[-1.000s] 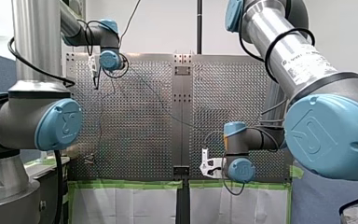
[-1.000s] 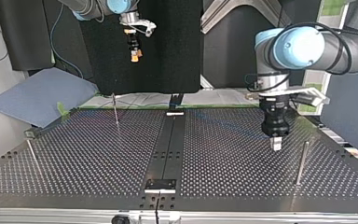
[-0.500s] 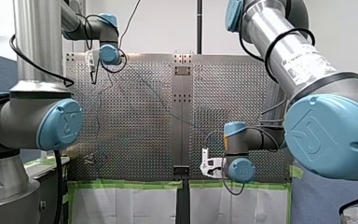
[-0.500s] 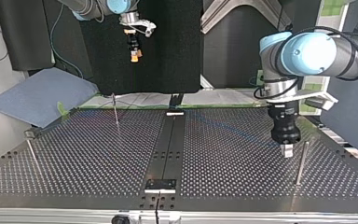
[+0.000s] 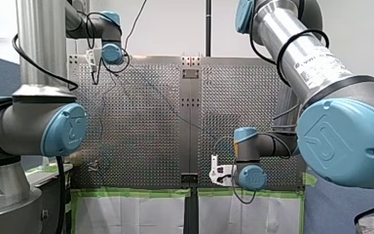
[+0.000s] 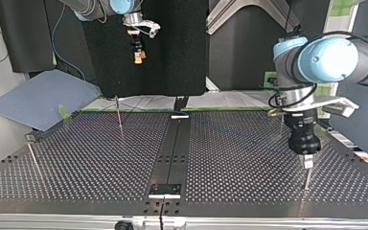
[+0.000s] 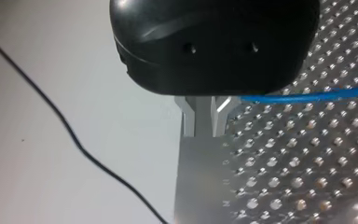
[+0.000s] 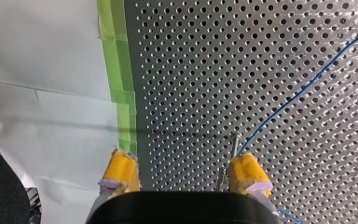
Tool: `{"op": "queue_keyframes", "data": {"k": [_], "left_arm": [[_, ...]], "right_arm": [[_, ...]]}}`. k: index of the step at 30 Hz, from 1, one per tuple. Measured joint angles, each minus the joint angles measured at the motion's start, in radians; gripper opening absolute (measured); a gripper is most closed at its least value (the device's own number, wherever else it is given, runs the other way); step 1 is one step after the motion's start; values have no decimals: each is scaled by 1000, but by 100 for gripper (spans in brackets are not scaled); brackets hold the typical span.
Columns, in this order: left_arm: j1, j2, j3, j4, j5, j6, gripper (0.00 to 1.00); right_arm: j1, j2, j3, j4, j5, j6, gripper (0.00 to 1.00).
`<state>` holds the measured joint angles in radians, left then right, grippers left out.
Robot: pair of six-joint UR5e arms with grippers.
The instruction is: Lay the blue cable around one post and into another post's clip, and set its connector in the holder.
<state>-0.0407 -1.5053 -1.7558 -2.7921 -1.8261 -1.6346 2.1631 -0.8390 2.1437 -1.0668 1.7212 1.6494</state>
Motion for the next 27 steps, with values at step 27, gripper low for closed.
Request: {"op": "queue_keyframes", "data": {"k": [27], "left_arm": [[94,-12,11,28,38,-51,20]], "right_arm": [[-2,0,0,12,0,-2,98]]}}
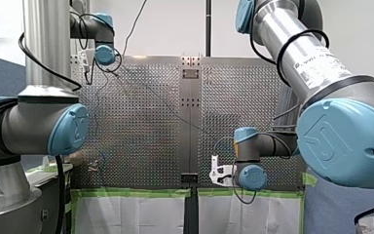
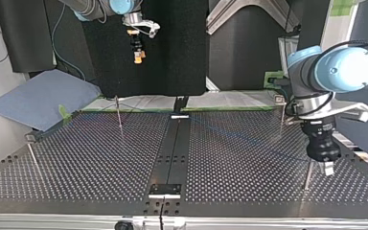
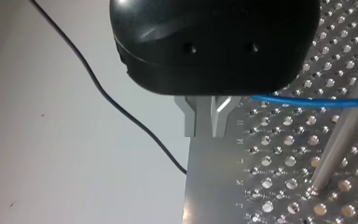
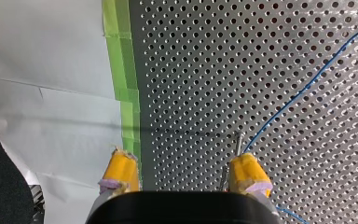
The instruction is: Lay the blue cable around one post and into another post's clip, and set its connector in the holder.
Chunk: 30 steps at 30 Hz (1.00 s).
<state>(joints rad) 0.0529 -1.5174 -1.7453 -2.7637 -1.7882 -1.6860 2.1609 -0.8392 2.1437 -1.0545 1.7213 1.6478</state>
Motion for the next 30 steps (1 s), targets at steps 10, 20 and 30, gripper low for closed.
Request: {"op": "queue_keyframes", "data": {"k": [10,20,30], "left_arm": [[28,-24,0,23,38,-29,20],[54,-60,6,57,47,-57,20],[82,-61,8,76,65,-94,20]], "right_arm": [[0,1,0,4,0,-1,98],[0,0,0,8,4,-4,98],[1,0,0,8,5,-9,98]]}}
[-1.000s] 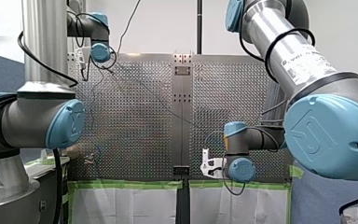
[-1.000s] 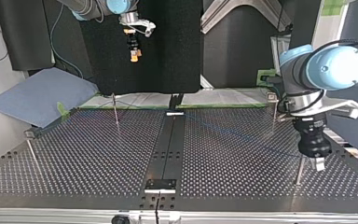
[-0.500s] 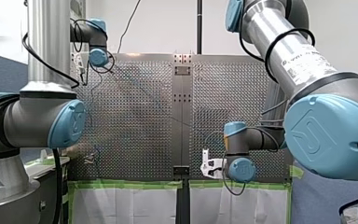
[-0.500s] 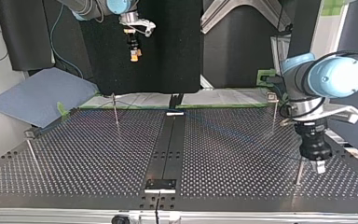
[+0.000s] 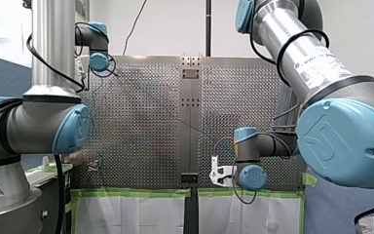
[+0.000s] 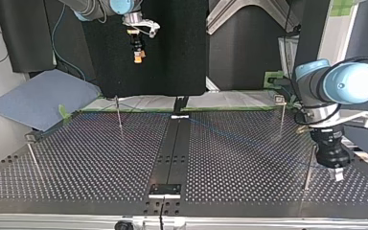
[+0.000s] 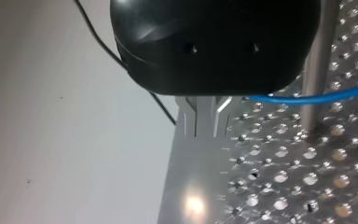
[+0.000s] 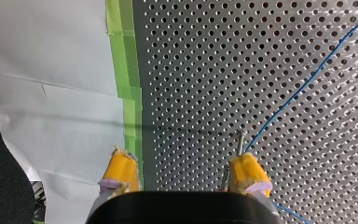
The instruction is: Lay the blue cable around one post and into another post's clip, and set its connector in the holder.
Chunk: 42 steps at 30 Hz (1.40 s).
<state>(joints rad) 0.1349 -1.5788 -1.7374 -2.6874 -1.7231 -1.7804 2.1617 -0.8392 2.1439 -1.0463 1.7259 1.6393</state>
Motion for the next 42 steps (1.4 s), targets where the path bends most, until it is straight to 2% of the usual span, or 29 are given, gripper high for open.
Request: {"op": "queue_keyframes", "data": {"k": [7,16,26,42], "left_arm": [[18,0,19,4,11,-27,20],[28,-2,21,5,3,-27,20],[33,-50,21,7,1,-24,20],[64,-55,-17,67,8,-88,20]], "right_arm": [[1,0,0,2,1,-2,98],[2,0,0,4,3,-4,98],[2,0,0,5,5,-5,98],[0,0,0,9,10,-8,98]]}}
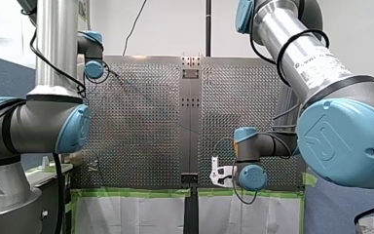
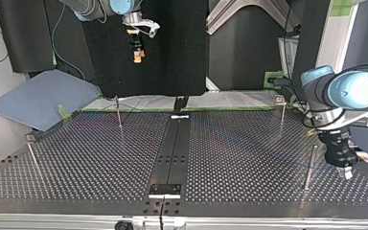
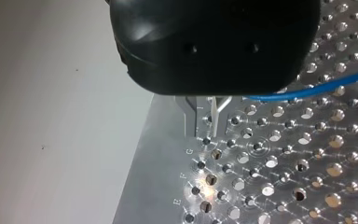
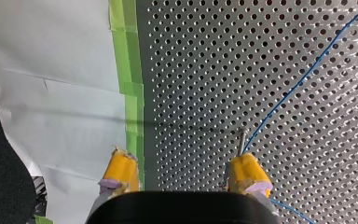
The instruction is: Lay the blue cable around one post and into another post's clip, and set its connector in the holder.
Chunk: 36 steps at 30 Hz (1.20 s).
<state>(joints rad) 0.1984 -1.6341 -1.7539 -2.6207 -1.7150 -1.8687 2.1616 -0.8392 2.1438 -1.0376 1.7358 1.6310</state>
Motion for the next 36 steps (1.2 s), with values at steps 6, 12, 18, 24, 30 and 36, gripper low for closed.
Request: {"op": "queue_keyframes", "data": {"k": [6,12,18,24,30,36], "left_arm": [[4,0,-25,23,17,-22,18],[11,-15,-79,75,54,-75,18],[11,-44,-118,122,61,-119,18],[13,-48,-126,156,58,-162,15],[12,-49,-126,173,79,-189,17],[10,-49,-126,176,84,-193,20]], "right_arm": [[-1,0,0,3,1,0,98],[-1,0,0,6,2,0,98],[-2,0,0,8,4,0,98],[-3,-1,0,8,4,0,98],[-4,0,0,9,4,0,98],[-4,0,0,8,4,0,98]]}}
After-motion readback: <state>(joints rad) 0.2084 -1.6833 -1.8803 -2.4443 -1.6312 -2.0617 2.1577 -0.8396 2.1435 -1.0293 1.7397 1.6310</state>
